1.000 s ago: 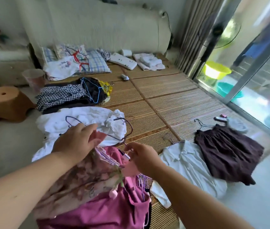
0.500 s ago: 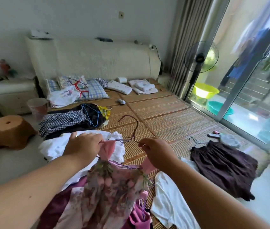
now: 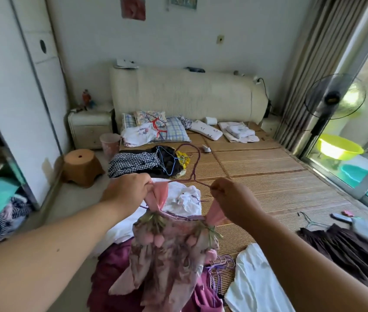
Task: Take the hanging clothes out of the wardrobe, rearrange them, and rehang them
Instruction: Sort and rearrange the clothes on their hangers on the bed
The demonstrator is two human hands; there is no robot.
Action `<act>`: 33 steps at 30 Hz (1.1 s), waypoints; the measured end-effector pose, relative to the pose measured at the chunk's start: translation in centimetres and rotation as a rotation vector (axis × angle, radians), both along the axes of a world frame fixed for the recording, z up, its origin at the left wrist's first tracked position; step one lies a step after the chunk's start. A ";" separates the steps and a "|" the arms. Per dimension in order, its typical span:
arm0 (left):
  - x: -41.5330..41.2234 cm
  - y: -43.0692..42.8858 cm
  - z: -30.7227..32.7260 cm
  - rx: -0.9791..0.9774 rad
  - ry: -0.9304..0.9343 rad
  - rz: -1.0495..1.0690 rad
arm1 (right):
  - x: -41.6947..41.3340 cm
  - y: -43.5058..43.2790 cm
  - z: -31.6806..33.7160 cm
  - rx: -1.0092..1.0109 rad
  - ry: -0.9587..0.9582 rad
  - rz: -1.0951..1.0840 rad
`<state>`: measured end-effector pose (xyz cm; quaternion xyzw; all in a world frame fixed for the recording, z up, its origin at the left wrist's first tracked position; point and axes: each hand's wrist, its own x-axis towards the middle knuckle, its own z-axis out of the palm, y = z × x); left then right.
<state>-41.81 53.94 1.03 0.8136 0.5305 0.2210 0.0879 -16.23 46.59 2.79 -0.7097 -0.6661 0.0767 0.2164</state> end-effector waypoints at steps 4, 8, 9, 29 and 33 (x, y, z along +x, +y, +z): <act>-2.7 -0.9 0.9 0.034 0.007 0.027 | -2.0 0.3 0.6 -0.004 0.017 0.049; -7.7 -1.0 2.0 0.089 -0.001 0.076 | -5.1 0.3 0.7 -0.044 0.008 0.104; -9.3 -1.1 2.3 0.118 0.010 0.089 | -6.1 0.5 0.9 -0.063 -0.014 0.118; -44.6 9.1 4.6 -0.023 -0.023 0.038 | -41.6 12.2 2.2 0.047 0.034 0.176; -46.6 12.2 4.0 0.009 -0.006 0.058 | -44.2 14.8 1.8 0.065 -0.014 0.133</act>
